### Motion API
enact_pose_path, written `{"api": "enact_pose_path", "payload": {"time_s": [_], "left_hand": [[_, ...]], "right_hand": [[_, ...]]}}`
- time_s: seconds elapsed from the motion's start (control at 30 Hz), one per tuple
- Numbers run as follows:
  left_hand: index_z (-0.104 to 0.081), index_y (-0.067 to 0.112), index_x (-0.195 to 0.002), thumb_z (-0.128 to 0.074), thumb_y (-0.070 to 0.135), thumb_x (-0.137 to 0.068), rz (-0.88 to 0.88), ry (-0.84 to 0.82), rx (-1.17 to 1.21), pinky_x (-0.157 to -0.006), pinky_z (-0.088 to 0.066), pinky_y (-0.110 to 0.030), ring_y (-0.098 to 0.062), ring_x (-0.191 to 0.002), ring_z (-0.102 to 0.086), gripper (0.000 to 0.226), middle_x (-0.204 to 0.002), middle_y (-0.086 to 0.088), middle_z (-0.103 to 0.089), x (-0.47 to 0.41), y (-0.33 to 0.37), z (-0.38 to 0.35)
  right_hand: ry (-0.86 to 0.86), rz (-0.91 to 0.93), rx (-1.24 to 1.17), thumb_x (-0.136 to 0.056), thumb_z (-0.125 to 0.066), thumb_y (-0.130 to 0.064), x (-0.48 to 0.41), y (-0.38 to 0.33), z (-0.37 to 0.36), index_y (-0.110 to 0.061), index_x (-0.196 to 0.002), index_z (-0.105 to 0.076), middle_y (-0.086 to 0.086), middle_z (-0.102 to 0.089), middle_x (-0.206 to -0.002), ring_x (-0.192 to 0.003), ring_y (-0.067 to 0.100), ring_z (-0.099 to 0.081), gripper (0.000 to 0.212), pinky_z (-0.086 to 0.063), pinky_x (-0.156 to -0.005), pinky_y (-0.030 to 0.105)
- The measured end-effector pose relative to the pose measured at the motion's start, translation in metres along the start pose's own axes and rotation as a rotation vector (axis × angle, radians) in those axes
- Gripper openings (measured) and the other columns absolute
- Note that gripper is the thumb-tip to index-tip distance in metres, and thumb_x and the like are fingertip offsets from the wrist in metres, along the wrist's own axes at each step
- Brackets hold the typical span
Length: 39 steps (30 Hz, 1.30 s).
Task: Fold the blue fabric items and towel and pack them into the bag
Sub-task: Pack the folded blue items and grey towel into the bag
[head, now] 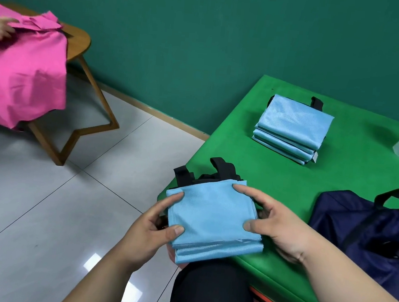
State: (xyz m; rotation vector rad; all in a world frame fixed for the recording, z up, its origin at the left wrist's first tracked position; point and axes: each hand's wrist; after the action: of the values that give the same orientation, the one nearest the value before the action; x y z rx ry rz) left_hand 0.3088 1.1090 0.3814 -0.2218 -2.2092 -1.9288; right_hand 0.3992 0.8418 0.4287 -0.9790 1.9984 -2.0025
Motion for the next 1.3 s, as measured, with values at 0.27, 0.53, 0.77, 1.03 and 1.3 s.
{"api": "enact_pose_path", "payload": {"time_s": [0.27,0.53,0.77,1.03,1.3], "left_hand": [[-0.067,0.048,-0.119,-0.091,0.038,-0.065,-0.043,-0.043,-0.043,-0.088,-0.056,-0.031,-0.019,-0.117,-0.062,0.060,-0.133,0.000,-0.060,0.009,0.029,-0.010],[-0.067,0.044,-0.121,-0.090,0.034,-0.061,-0.185,-0.175,-0.088,-0.092,-0.054,-0.032,-0.021,-0.123,-0.059,0.065,-0.135,-0.001,-0.057,0.024,0.068,-0.055],[-0.064,0.039,-0.127,-0.092,0.042,-0.060,-0.340,-0.283,-0.157,-0.109,-0.042,-0.038,-0.020,-0.131,-0.052,0.073,-0.138,-0.006,-0.057,0.038,0.099,-0.123],[-0.066,0.035,-0.125,-0.089,0.029,-0.069,-0.417,-0.406,-0.363,-0.083,-0.041,-0.005,0.010,-0.089,-0.058,0.061,-0.099,0.015,-0.070,0.058,0.115,-0.209],[-0.061,0.045,-0.128,-0.081,0.033,-0.069,-0.399,-0.573,-0.433,-0.118,-0.031,-0.051,-0.019,-0.132,-0.051,0.063,-0.136,-0.004,-0.057,0.043,0.111,-0.306]], "right_hand": [[0.055,0.094,-0.130,-0.079,-0.054,0.030,0.024,-0.007,-0.001,-0.029,-0.123,-0.071,0.012,-0.070,-0.123,-0.101,0.029,-0.064,0.075,-0.047,-0.100,0.043],[0.108,0.245,-0.084,-0.071,-0.069,0.014,0.093,-0.039,0.020,-0.032,-0.127,-0.067,0.024,-0.057,-0.134,-0.101,0.030,-0.055,0.072,-0.043,-0.100,0.047],[0.232,0.369,-0.105,-0.076,-0.057,0.027,0.177,-0.057,0.048,-0.033,-0.122,-0.070,-0.001,-0.065,-0.132,-0.125,0.026,-0.059,0.077,-0.036,-0.114,0.053],[0.377,0.436,-0.112,-0.065,-0.066,0.005,0.262,-0.038,0.090,-0.037,-0.127,-0.066,-0.007,-0.059,-0.140,-0.138,0.017,-0.047,0.075,-0.031,-0.118,0.050],[0.532,0.446,-0.280,-0.078,-0.047,0.027,0.327,-0.003,0.149,-0.033,-0.123,-0.069,-0.001,-0.063,-0.134,-0.105,0.023,-0.063,0.078,-0.051,-0.086,0.041]]}}
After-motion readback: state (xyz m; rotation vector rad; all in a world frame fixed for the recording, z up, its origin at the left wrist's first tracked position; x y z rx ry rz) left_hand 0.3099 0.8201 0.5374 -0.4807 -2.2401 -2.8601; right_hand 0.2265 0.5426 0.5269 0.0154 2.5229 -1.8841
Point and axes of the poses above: each hand's wrist, its own x-axis away from the middle knuckle, its own z-axis out of the back of the hand, y = z × x
